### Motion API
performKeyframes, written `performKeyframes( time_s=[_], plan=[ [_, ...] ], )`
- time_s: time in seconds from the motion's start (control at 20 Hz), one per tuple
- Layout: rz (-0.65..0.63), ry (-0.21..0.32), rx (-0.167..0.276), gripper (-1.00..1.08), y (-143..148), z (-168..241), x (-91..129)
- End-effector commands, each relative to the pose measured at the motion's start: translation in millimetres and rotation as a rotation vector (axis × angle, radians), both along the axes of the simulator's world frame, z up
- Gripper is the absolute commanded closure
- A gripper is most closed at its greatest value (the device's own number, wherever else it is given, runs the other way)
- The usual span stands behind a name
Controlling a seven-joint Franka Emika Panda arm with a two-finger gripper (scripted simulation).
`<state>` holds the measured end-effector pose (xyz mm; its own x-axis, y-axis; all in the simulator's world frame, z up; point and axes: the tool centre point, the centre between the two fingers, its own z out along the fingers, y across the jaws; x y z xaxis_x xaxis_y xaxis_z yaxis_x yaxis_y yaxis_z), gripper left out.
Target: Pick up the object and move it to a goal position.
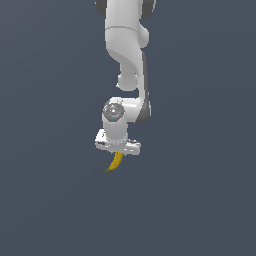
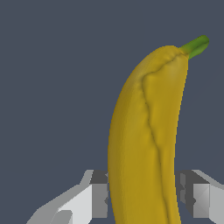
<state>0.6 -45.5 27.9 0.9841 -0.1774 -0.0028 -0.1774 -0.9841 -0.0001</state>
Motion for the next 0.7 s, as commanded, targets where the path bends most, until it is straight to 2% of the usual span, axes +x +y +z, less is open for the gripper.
performKeyframes(
  time_s=[0.0, 0.25, 0.65],
  plan=[
    [0.001, -0.003, 0.000, 1.08, 7.8, 10.9, 1.9],
    [0.000, -0.003, 0.000, 1.08, 32.2, 43.5, 4.7],
    [-0.001, -0.003, -0.001, 1.08, 88.7, 119.3, 12.0]
  ],
)
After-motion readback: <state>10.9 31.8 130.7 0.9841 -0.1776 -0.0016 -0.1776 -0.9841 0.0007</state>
